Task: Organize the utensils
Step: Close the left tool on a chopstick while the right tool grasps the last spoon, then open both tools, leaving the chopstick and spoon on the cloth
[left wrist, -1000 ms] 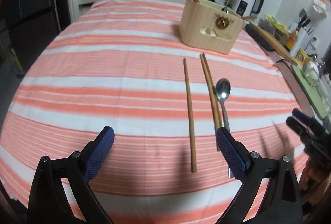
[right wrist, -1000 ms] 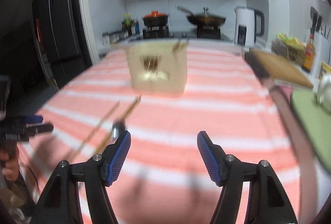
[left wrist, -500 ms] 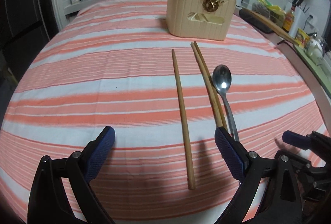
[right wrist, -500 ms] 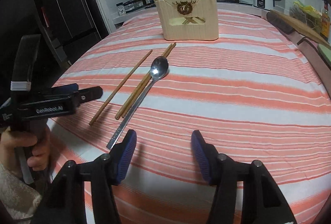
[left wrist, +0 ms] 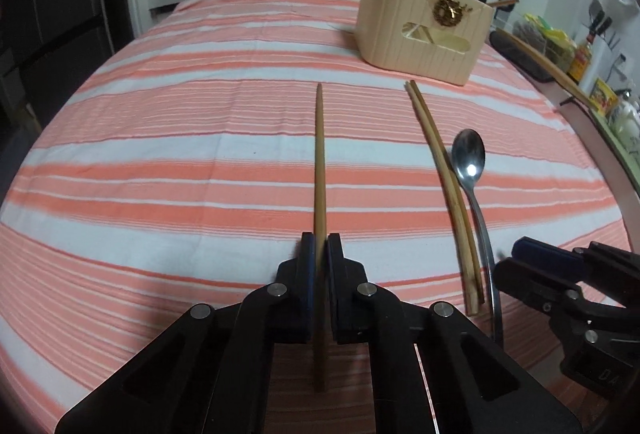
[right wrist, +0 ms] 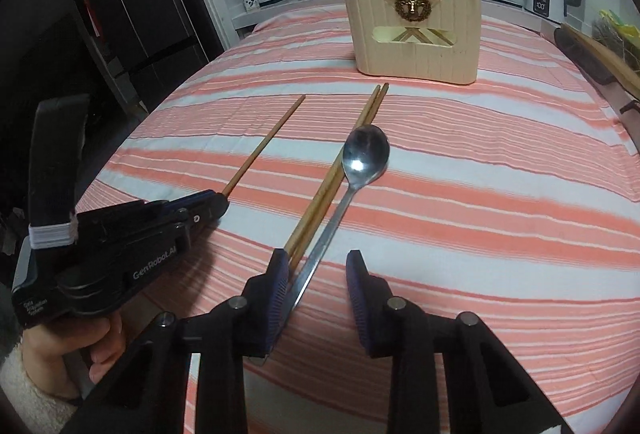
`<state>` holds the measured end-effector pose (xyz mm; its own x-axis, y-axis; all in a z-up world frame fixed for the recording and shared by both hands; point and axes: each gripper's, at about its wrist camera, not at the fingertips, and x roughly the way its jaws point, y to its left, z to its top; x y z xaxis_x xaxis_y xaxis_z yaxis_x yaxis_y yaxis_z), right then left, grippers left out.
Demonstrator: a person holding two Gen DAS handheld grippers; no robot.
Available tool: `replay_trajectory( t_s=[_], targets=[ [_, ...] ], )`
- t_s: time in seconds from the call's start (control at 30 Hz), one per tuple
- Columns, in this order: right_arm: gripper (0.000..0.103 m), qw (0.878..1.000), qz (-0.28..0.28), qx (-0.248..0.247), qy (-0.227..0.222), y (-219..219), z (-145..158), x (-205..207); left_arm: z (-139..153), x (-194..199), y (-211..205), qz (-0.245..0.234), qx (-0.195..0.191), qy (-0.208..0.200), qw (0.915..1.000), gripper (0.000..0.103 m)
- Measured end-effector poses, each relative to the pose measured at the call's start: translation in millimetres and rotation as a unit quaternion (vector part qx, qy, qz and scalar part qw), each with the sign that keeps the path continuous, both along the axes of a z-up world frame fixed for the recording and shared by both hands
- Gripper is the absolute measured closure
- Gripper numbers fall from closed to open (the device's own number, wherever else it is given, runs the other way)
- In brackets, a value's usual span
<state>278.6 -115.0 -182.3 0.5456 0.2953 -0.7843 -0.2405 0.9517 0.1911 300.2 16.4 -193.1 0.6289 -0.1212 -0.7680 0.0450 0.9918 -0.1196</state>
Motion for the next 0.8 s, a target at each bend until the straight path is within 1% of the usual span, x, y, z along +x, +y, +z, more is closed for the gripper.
replay_trajectory(
  t_s=[0.03,0.1,0.13,0.2,0.33,0.4,0.57,0.6,0.67,0.7,0.73,0.77,0.8],
  targets=[
    [0.073,1.0,0.002,-0.006,0.005,5,-4,3,0,0,1,0.002,-0.003,0.0,1.0,0.099],
    [0.086,0.999,0.005,-0.038,0.014,13,-12,7,0,0,1,0.003,-0.003,0.001,1.0,0.098],
    [0.09,0.999,0.002,-0.045,0.003,13,-12,5,-1,0,0,0.003,-0.002,0.0,1.0,0.097],
    [0.091,0.998,-0.001,-0.07,-0.003,11,-12,2,-1,0,0,0.003,0.001,0.0,1.0,0.097],
    [0.096,0.996,-0.028,-0.08,-0.002,-15,-12,-1,-1,0,1,0.002,-0.002,0.0,1.0,0.097],
    [0.095,0.995,-0.04,-0.089,-0.007,-31,-11,-2,-1,1,0,0.002,0.0,0.0,1.0,0.097],
    [0.095,0.987,-0.097,-0.13,-0.017,-79,-12,-7,-1,1,2,0.0,0.001,0.001,1.0,0.097],
    [0.095,0.984,-0.109,-0.137,-0.019,-89,-11,-9,0,1,2,-0.004,-0.001,0.003,1.0,0.093],
    [0.095,0.983,-0.121,-0.137,-0.021,-108,-11,-10,2,4,-1,-0.021,-0.007,0.008,0.9997,0.076],
    [0.094,0.984,-0.118,-0.135,-0.021,-114,-11,-10,3,6,-5,-0.028,-0.002,0.01,0.9996,0.051],
    [0.091,0.985,-0.112,-0.133,-0.022,-119,-11,-8,5,9,-9,-0.029,0.015,0.01,0.9994,0.026],
    [0.074,0.985,-0.106,-0.133,-0.022,-121,-10,-6,7,12,-13,-0.029,0.036,0.007,0.9989,0.02],
    [0.062,0.985,-0.101,-0.137,-0.023,-122,-10,-4,8,15,-16,-0.031,0.052,0.001,0.9982,0.018]
  ],
)
